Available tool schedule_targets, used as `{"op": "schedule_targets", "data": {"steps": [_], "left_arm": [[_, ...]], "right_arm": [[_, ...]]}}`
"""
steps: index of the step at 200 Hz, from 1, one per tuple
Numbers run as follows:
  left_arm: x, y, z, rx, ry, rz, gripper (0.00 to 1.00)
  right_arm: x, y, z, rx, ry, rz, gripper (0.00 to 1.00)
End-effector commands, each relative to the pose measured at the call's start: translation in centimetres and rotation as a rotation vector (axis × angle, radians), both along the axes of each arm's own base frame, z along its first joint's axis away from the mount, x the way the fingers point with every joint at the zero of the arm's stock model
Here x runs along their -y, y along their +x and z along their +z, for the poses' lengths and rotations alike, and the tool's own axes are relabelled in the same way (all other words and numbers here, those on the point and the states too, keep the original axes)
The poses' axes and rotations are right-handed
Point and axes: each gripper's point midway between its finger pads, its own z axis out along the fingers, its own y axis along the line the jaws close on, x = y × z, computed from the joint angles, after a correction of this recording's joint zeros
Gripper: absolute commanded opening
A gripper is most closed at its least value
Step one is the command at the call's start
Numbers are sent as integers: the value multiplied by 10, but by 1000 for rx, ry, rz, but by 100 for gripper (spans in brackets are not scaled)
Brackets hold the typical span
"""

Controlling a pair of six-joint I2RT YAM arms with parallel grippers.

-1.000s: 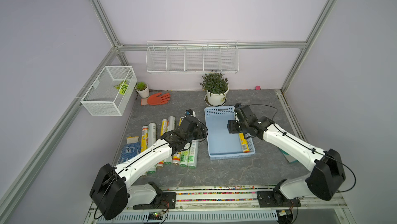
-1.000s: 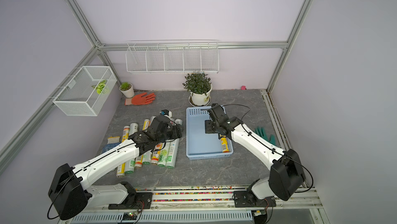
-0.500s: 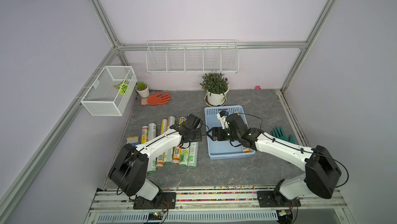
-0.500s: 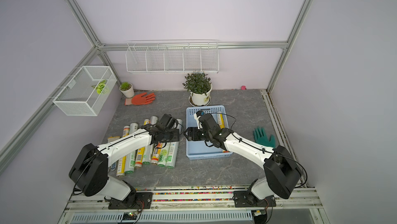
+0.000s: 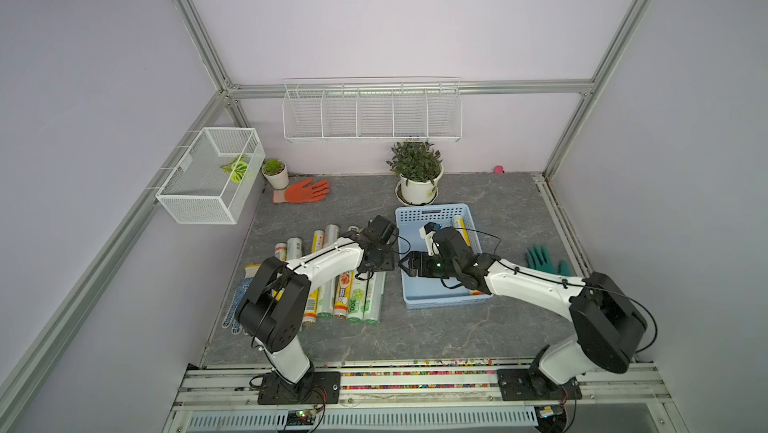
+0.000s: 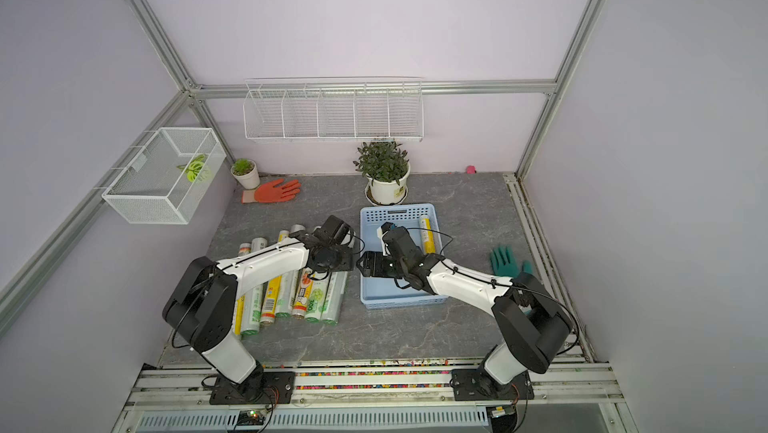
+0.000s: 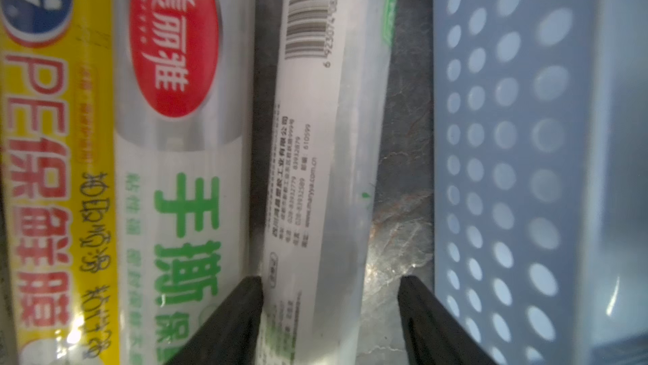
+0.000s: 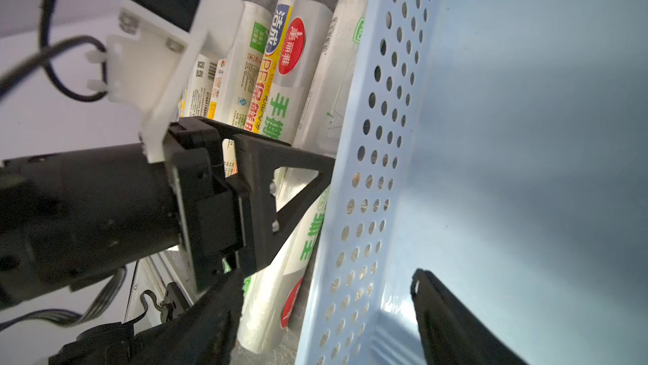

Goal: Put the plastic wrap into the basket
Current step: Pick up the plastic wrap from the center of the board.

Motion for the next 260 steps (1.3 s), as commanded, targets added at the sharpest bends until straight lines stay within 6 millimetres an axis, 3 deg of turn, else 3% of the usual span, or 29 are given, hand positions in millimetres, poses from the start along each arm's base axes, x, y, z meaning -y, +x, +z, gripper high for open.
{"op": "schedule_targets", "data": {"steps": [1,61,90,118,137,159,197,220,260], "left_arm": [[-1,-5,-9,-41,21,-12,67],[-6,-9,-28,-91,67,0,66],[-9,-11,-35,-110,91,7,60],[-5,-13,-29,-111,67,-10,46],[-3,-13,-14,-88,42,-22,34],[-5,-14,19,-38,13,-8,22],[12,-17,122,168,-232,-72,17],[28,-21,169,284,-387,-154,16],[71,-14,221,368,-725,-167,16]], "right_arm": [[-1,1,-5,-1,8,-13,81],[5,1,1,11,-2,-30,81],[9,0,-1,12,-10,-46,81],[12,-1,0,14,-12,-54,81],[15,-1,6,29,-17,-60,81],[20,-1,18,55,-23,-64,81],[46,3,40,92,-56,-132,82],[65,7,58,121,-49,-167,83],[109,15,85,163,-8,-232,90]]}}
